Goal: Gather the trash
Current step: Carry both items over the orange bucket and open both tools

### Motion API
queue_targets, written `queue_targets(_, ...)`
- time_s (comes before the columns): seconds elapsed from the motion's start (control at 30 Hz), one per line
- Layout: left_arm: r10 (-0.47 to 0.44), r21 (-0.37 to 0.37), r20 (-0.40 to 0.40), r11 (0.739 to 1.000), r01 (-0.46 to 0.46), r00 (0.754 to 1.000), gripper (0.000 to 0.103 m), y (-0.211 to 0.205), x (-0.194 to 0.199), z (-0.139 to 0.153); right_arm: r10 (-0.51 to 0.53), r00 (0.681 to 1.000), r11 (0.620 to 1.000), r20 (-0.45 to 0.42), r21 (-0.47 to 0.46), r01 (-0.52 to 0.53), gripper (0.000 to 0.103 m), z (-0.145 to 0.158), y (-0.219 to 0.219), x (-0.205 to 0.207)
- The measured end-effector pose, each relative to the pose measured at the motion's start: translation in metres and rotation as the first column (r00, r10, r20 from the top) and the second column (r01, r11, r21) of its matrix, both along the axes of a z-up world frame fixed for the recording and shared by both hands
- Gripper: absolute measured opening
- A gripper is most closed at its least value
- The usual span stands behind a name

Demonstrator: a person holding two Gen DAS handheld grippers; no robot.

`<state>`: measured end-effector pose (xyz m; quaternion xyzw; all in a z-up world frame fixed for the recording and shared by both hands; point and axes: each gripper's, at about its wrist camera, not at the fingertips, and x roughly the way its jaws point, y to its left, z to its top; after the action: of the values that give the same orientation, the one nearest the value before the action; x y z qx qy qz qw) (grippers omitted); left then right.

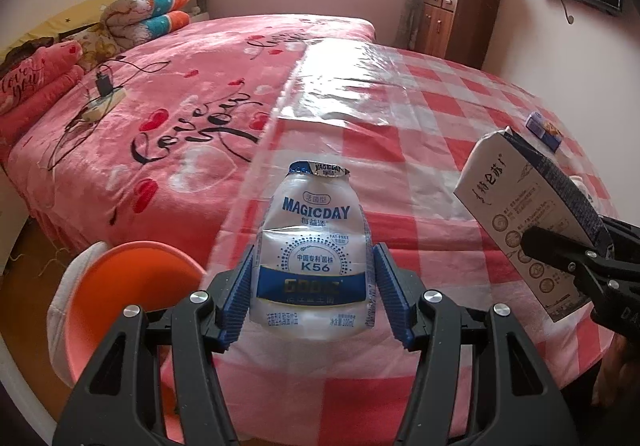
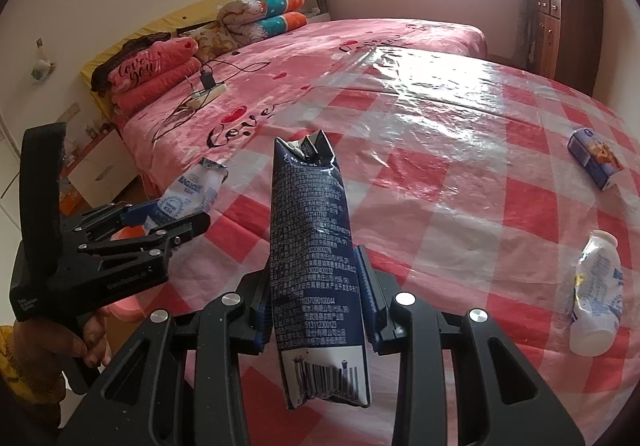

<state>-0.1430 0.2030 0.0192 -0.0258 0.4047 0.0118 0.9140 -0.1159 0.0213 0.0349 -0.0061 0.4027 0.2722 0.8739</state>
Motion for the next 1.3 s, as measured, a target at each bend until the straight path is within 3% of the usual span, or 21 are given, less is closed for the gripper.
queue_targets(0.67, 0.175, 0.05, -0.002, 0.983, -0.175, 0.985, 0.059, 0.077, -0.027, 0.001, 0.175, 0.984, 0.984, -0.008, 0.005, -0.175, 0.037, 0.027, 0.075, -0.007)
queue_targets(1.3, 0.316, 0.102, -0.056, 0.945, -0.31, 0.947, 0.059, 0.137, -0.05, -0.025, 0.368, 0.928, 0.93, -0.052, 0.015, -0.368, 0.037, 0.031, 0.172, -0.021)
